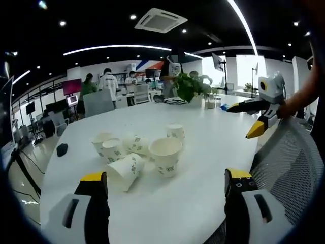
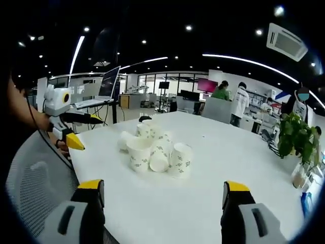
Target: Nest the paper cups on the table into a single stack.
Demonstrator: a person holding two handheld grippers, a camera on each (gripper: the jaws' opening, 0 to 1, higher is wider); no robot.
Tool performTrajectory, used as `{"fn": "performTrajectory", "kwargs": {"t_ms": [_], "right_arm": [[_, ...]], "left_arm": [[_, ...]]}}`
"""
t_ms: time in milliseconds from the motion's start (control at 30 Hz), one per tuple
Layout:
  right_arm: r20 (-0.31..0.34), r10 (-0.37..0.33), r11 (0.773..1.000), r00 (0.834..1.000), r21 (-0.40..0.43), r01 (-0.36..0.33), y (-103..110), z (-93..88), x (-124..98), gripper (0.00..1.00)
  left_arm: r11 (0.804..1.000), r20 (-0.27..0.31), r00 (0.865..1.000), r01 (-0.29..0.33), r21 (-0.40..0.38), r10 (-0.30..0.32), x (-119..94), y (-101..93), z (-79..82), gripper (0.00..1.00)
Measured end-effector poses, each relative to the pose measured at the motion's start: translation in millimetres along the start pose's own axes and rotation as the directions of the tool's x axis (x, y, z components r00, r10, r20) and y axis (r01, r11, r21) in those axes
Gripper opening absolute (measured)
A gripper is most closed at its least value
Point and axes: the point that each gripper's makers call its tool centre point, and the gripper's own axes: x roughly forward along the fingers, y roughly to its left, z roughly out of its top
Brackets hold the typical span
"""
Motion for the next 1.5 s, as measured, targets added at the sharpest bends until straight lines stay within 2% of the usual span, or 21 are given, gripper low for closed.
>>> {"fn": "performTrajectory", "kwargs": {"t_ms": [1500], "right_arm": [[0.014, -0.019, 1.0, 1.0, 0.008, 0.019, -6.2, 1.8, -2.0, 0.97]], "left_arm": [[1.0, -0.003, 1.0, -0.019, 0.014, 0.019, 0.4, 2.5, 1.6, 0.94]]}}
